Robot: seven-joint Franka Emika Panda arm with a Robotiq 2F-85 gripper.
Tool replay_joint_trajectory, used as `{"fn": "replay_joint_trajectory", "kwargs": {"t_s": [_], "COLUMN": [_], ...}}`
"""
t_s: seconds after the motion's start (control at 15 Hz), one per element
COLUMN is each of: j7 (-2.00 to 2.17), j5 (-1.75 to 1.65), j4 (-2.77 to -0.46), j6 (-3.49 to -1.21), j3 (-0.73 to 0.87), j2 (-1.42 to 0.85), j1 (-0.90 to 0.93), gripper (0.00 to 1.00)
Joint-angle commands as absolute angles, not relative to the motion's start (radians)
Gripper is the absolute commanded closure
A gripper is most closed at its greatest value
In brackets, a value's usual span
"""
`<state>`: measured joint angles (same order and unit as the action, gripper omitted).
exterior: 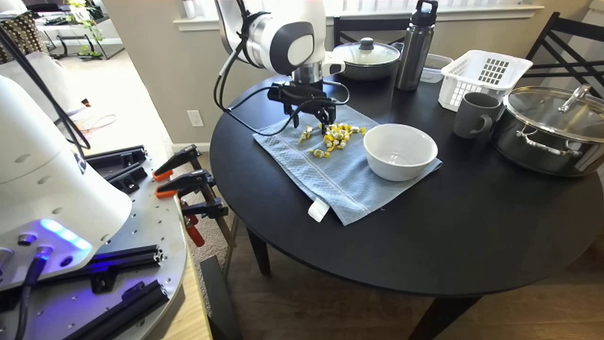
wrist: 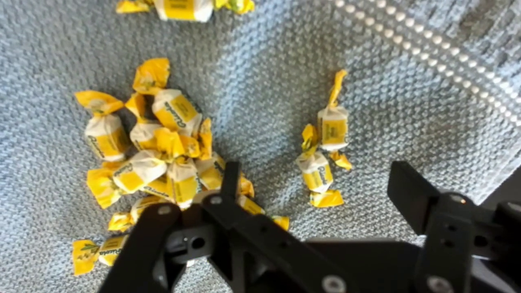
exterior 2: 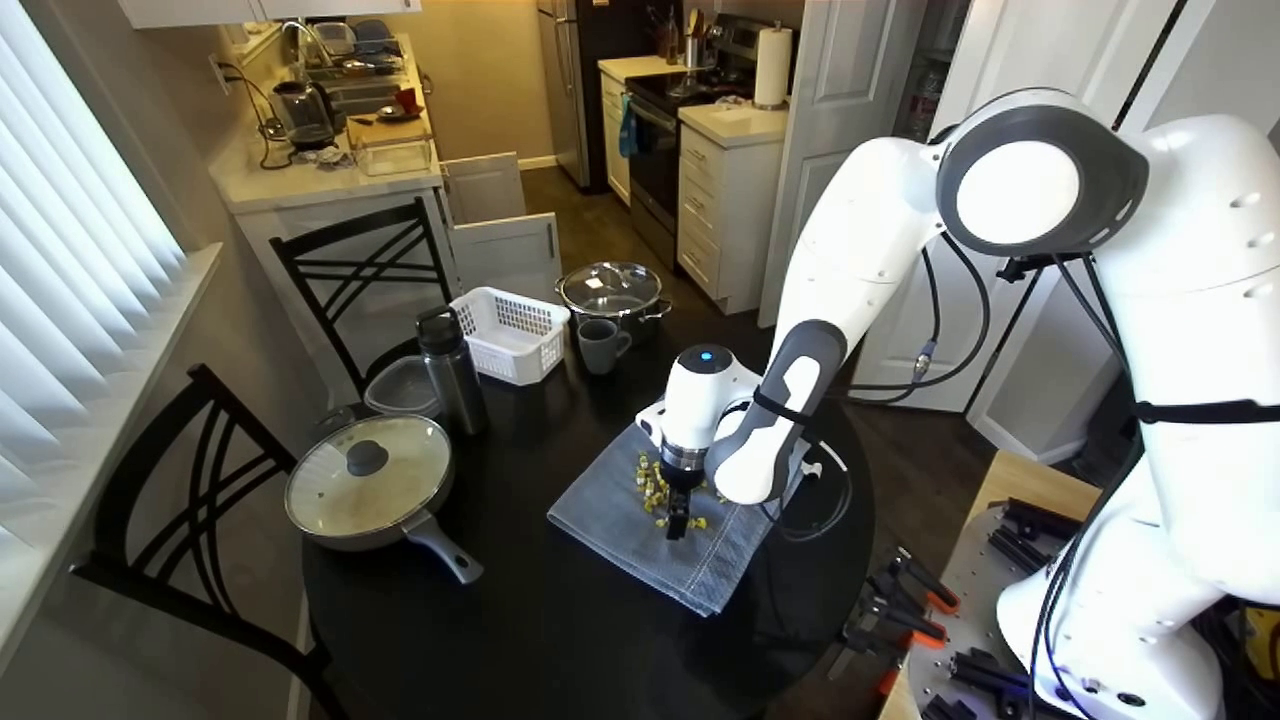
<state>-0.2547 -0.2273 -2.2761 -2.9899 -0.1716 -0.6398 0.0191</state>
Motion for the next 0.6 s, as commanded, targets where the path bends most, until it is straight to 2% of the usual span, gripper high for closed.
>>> {"fn": "replay_joint_trajectory", "kwargs": {"t_s": [0.0, 0.53], "j7": [-0.27, -0.272], "j5": [-0.218, -0.217], "j4": [-2.275, -2.272], "j6": [-2.939, -2.924], "j3": [-0.175, -0.181], "j2": [-0.62, -0.618], "j1": [0.021, 0.024], "gripper": [0.4, 0.91]}}
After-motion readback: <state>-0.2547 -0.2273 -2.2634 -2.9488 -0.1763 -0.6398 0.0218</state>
